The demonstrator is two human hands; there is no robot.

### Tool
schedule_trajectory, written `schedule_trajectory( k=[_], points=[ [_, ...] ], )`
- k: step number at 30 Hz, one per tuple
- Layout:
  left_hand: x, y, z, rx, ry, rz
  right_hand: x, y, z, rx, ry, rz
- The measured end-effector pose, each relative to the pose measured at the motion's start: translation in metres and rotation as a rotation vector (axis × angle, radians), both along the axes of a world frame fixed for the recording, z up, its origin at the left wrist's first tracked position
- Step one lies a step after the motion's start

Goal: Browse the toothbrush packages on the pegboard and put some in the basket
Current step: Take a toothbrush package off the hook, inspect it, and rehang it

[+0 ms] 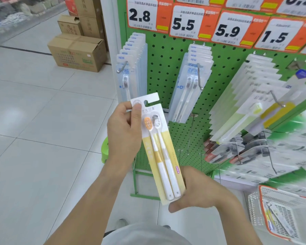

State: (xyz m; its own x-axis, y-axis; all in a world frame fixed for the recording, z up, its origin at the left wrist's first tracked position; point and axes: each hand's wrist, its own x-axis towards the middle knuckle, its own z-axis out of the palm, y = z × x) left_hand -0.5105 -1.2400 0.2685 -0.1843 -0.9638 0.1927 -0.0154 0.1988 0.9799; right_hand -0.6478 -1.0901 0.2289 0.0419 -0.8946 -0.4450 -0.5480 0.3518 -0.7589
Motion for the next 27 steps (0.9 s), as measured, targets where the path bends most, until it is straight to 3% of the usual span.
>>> schedule_trajectory(
  k=[4,7,10,13,19,27],
  points=[
    [0.004,-0.005,-0.004,0.051,-0.012,-0.002,-0.002,0.009,-0.003,0.003,-0.387,0.019],
    [0.005,-0.004,-0.013,0.032,-0.121,-0.062,0.000,0.004,-0.016,-0.210,-0.525,-0.181],
    [0.001,0.007,-0.026,0.081,-0.183,-0.214,0.007,-0.011,-0.017,-0.459,-0.531,-0.568],
    [0.001,0.021,-0.039,0.156,-0.191,-0.352,0.010,-0.024,-0.010,-0.570,-0.524,-0.718],
    [0.002,0.030,-0.044,0.258,-0.193,-0.491,0.014,-0.031,-0.018,-0.604,-0.305,-0.793],
    [0.017,0.035,-0.061,0.230,-0.281,-0.603,0.013,-0.024,-0.022,-0.528,-0.324,-0.680]
  ],
)
